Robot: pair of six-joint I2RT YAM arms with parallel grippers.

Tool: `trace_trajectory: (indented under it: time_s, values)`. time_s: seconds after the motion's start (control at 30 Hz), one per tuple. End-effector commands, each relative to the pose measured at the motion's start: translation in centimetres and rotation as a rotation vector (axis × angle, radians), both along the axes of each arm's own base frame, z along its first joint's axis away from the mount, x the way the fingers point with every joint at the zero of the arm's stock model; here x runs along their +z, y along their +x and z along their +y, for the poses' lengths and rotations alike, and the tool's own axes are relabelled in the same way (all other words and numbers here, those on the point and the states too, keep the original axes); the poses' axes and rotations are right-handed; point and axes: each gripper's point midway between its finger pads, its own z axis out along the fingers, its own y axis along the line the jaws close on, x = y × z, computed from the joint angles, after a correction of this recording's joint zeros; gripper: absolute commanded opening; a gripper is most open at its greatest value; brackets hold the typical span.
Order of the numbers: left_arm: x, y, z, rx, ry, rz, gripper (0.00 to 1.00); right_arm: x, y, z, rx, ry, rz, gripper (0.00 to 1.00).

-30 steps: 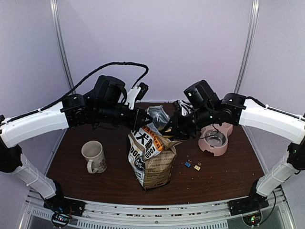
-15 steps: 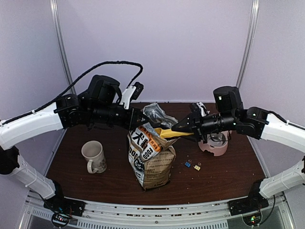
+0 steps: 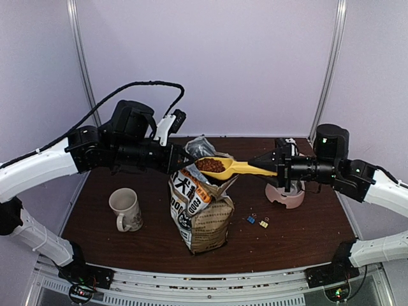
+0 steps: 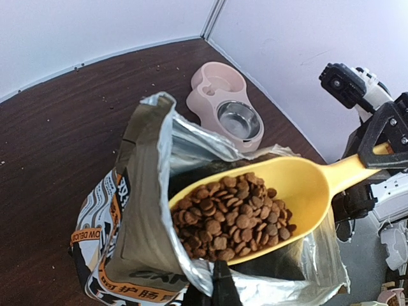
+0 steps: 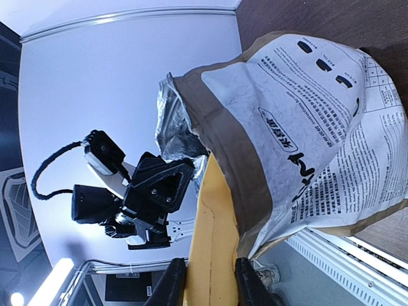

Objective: Serve the pet food

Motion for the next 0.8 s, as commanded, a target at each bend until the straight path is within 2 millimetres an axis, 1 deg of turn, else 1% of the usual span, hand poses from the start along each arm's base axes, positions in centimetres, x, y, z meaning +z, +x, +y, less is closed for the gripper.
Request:
trace_trajectory:
  time_s: [0.0, 0.2, 0.53, 0.77]
  values:
    - [4.8, 0.1, 0.2, 0.011, -0.132, -0.082, 0.00, 2.6, -0.2, -0.9, -0.009, 0.074, -0.061, 0.12]
    - [5.3, 0.3, 0.5, 0.031, -0.145, -0.084, 0.00, 2.7, -0.7, -1.3, -0.003, 0.107, -0.069, 0.12]
    - [5.3, 1.8, 1.9, 0.123, -0.174, -0.038, 0.00, 5.1, -1.9, -2.1, 0.016, 0.220, -0.128, 0.11]
    - [5.3, 2.5, 2.6, 0.150, -0.195, -0.019, 0.00, 6.3, -2.5, -2.7, 0.012, 0.291, -0.147, 0.11]
